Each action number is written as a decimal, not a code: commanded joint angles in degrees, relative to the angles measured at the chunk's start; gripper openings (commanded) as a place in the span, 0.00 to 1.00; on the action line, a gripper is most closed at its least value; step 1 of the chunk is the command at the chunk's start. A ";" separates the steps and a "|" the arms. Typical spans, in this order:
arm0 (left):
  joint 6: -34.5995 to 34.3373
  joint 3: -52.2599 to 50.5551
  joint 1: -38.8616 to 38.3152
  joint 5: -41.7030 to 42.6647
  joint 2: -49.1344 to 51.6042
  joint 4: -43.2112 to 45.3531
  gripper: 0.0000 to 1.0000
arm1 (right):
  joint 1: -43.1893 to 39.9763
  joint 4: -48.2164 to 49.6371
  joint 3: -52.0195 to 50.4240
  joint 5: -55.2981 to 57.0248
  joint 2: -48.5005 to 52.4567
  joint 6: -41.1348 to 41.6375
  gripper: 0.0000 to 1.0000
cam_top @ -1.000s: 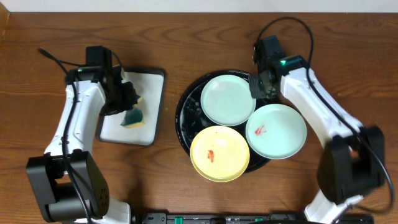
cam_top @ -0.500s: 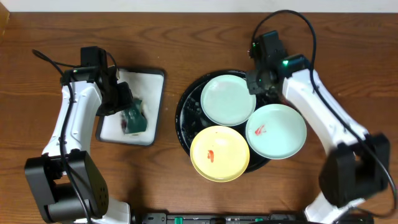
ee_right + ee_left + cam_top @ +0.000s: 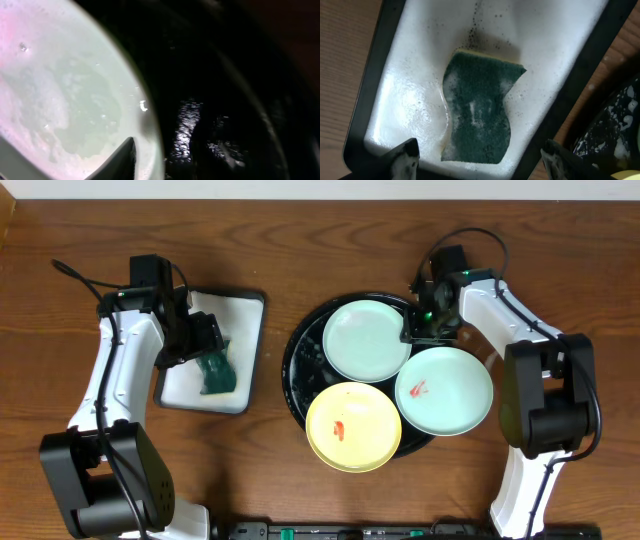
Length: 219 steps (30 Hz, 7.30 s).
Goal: Clean dirty plates on tray and stack at the side
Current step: 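Lift the scrubbed pale green plate with the right gripper, then move the plate right and set it down at the table's right side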
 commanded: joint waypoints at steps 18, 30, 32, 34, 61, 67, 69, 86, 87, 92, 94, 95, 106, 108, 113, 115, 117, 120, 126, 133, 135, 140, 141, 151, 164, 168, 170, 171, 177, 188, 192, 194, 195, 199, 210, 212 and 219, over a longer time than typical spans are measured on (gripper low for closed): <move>0.11 -0.57 0.13 -0.52 -0.04 -0.31 0.80 | 6.62 0.28 0.44 24.46 -15.76 0.72 0.01; 0.11 -0.57 0.13 -0.52 -0.04 -0.33 0.80 | 20.85 -1.42 0.44 56.43 -21.57 0.79 0.01; 0.11 -0.57 0.13 -0.52 -0.04 -0.31 0.80 | 23.54 -1.16 0.44 62.51 -22.43 0.76 0.01; 0.11 -0.55 0.13 -0.52 -0.04 -0.31 0.80 | 26.14 -0.98 0.44 68.87 -23.10 0.74 0.01; 0.11 -0.57 0.13 -0.52 -0.04 -0.31 0.81 | 39.78 -0.98 0.44 87.17 -23.58 -11.28 0.01; 0.11 -0.57 0.13 -0.52 -0.04 -0.31 0.81 | 40.26 -1.01 0.44 87.17 -23.58 -11.76 0.01; 0.11 -0.57 0.13 -0.52 -0.04 -0.31 0.81 | 40.28 -1.01 0.44 87.17 -23.58 -11.76 0.01; 0.11 -0.57 0.13 -0.52 -0.04 -0.31 0.81 | 40.30 -0.76 0.44 87.14 -23.58 -12.11 0.01; 0.11 -0.57 0.13 -0.52 -0.04 -0.31 0.81 | 40.30 -0.74 0.44 87.17 -23.58 -12.11 0.01; 0.11 -0.55 0.13 -0.52 -0.04 -0.31 0.81 | 40.30 -0.61 0.44 87.14 -23.58 -12.11 0.01; 0.11 -0.57 0.13 -0.52 -0.04 -0.31 0.81 | 40.30 -0.59 0.44 87.14 -23.58 -12.09 0.01; 0.11 -0.57 0.13 -0.52 -0.04 -0.31 0.81 | 40.28 -0.59 0.44 87.14 -23.58 -12.09 0.01; 0.11 -0.57 0.13 -0.52 -0.04 -0.31 0.81 | 40.30 -0.59 0.44 87.14 -23.58 -12.11 0.01; 0.11 -0.57 0.13 -0.52 -0.04 -0.31 0.81 | 40.30 -0.59 0.44 87.14 -23.58 -12.11 0.01; 0.11 -0.57 0.13 -0.52 -0.04 -0.31 0.81 | 40.30 -0.61 0.44 87.17 -23.58 -12.11 0.01; 0.11 -0.57 0.13 -0.52 -0.04 -0.33 0.81 | 40.28 -0.61 0.44 87.17 -23.58 -12.11 0.01; 0.11 -0.57 0.13 -0.52 -0.04 -0.33 0.81 | 40.28 -0.59 0.44 87.14 -23.58 -12.09 0.01; 0.11 -0.55 0.13 -0.52 -0.04 -0.31 0.81 | 40.26 -0.61 0.44 87.14 -23.58 -10.86 0.01; 0.11 -0.57 0.13 -0.52 -0.04 -0.31 0.81 | 36.79 -0.87 0.42 77.00 -23.56 -5.55 0.01; 0.11 -0.57 0.13 -0.52 -0.04 -0.31 0.81 | 32.09 -2.67 0.42 60.78 -23.56 -3.17 0.01; 0.11 -0.55 0.13 -0.52 -0.04 -0.31 0.81 | 31.95 -3.67 0.42 68.52 -23.52 -1.38 0.01; 0.11 -0.57 0.13 -0.52 -0.04 -0.31 0.81 | 32.63 -4.07 0.42 73.20 -23.52 -3.89 0.01; 0.11 -0.57 0.13 -0.52 -0.04 -0.31 0.81 | 32.79 -4.04 0.39 76.83 -23.50 -2.62 0.01; 0.11 -0.57 0.13 -0.52 -0.04 -0.31 0.81 | 32.98 -3.06 0.46 67.93 -23.61 -1.07 0.01; 0.11 -0.57 0.13 -0.52 -0.04 -0.31 0.81 | 9.64 -5.77 0.46 22.29 -24.26 13.33 0.01; 0.11 -0.57 0.13 -0.52 -0.04 -0.31 0.81 | -1.77 -5.86 0.46 10.69 -24.26 13.46 0.01; 0.11 -0.57 0.13 -0.52 -0.04 -0.31 0.81 | -8.28 -6.01 0.46 6.25 -24.26 13.46 0.01; 0.11 -0.55 0.13 -0.52 -0.04 -0.31 0.81 | -11.30 -6.03 0.46 4.61 -24.26 13.46 0.01; 0.11 -0.57 0.13 -0.52 -0.04 -0.31 0.81 | -28.72 -7.87 0.33 0.15 -24.02 13.42 0.01; 0.11 -0.57 0.13 -0.52 -0.04 -0.31 0.81 | -46.12 -8.52 -12.15 9.57 -23.93 15.78 0.01; 0.11 -0.57 0.13 -0.52 -0.04 -0.31 0.81 | -49.09 -3.10 -18.75 8.94 -23.93 16.61 0.01; 0.11 -0.57 0.13 -0.52 -0.04 -0.31 0.81 | -50.07 -0.74 -19.56 4.07 -23.93 13.31 0.09; 0.11 -0.55 0.13 -0.52 -0.04 -0.31 0.81 | -50.25 -0.04 -19.43 1.29 -23.96 11.26 0.22; 0.11 -0.57 0.13 -0.52 -0.04 -0.31 0.81 | -49.35 0.11 -18.40 -5.95 -25.35 6.14 0.44; 0.11 -0.55 0.13 -0.52 -0.04 -0.31 0.81 | -34.69 -10.45 -18.43 -4.83 -34.07 0.74 0.45; 0.11 -0.57 0.13 -0.52 -0.04 -0.31 0.81 | -30.14 -14.23 -18.60 -0.31 -34.18 1.05 0.45; 0.11 -0.57 0.13 -0.52 -0.04 -0.31 0.81 | -18.73 -14.84 -26.25 14.36 -34.18 9.81 0.46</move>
